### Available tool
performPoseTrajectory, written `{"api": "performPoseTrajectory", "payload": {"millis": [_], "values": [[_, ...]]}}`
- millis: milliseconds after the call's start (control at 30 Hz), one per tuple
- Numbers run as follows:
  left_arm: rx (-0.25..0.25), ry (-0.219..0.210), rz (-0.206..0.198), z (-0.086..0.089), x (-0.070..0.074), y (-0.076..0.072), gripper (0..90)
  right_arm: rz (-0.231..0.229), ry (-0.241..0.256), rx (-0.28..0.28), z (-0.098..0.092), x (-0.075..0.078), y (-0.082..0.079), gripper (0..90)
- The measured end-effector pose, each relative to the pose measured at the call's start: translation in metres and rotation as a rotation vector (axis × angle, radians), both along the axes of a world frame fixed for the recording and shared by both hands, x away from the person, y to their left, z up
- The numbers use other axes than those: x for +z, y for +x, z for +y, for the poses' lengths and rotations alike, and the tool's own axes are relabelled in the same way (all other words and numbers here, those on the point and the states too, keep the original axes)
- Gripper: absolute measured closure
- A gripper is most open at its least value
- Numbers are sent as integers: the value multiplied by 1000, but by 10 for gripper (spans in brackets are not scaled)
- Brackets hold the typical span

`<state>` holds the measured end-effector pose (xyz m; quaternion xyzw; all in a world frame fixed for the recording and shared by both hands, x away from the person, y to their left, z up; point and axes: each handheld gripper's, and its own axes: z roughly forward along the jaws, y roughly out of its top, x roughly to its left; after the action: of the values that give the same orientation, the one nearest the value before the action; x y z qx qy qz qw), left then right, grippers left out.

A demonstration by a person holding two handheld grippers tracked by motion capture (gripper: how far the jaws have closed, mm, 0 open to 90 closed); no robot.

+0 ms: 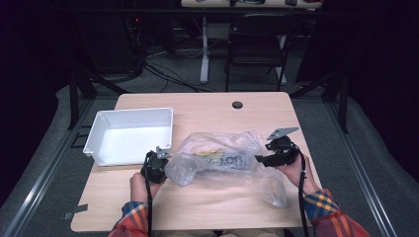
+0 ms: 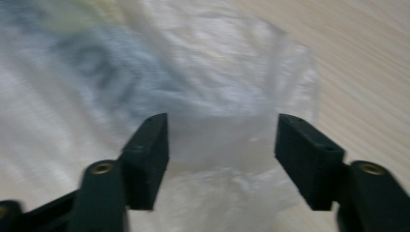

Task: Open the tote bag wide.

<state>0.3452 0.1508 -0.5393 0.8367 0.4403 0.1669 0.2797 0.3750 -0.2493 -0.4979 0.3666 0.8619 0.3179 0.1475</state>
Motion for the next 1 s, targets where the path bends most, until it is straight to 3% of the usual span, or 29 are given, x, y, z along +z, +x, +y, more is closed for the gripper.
{"api": "performPoseTrajectory", "payload": {"millis": [33,100,200,300,333,400,433,600,633,767,800,900,933,1000], "values": [[0,0,0,0,0,0,892,0,0,0,0,0,0,315],[-2,1,-4,0,1,0,892,2,-10,65,9,2,-12,223],[-1,-2,0,1,1,0,888,12,-63,142,22,1,-26,201],[-7,-5,11,1,0,0,886,35,-96,186,31,-7,-35,206],[-6,-6,11,1,0,0,884,49,-130,214,35,-13,-39,233],[-7,-5,10,1,0,0,882,53,-140,223,35,-15,-41,249],[-7,-5,10,1,0,0,881,54,-143,237,38,-20,-44,310],[-6,-4,11,1,0,1,876,41,-148,260,42,-20,-46,414],[-7,-6,15,1,0,1,873,15,-152,252,43,-22,-47,506],[-8,-5,17,1,0,1,870,-1,-170,221,42,-21,-45,610],[-8,-5,18,1,0,1,868,-10,-163,205,38,-20,-44,698],[-2,-2,15,1,-1,1,865,-12,-145,198,36,-19,-43,773],[-3,-1,17,1,-1,1,862,-38,-129,174,35,-19,-42,843],[-5,2,20,1,-1,1,848,-53,-121,169,34,-16,-41,887]]}}
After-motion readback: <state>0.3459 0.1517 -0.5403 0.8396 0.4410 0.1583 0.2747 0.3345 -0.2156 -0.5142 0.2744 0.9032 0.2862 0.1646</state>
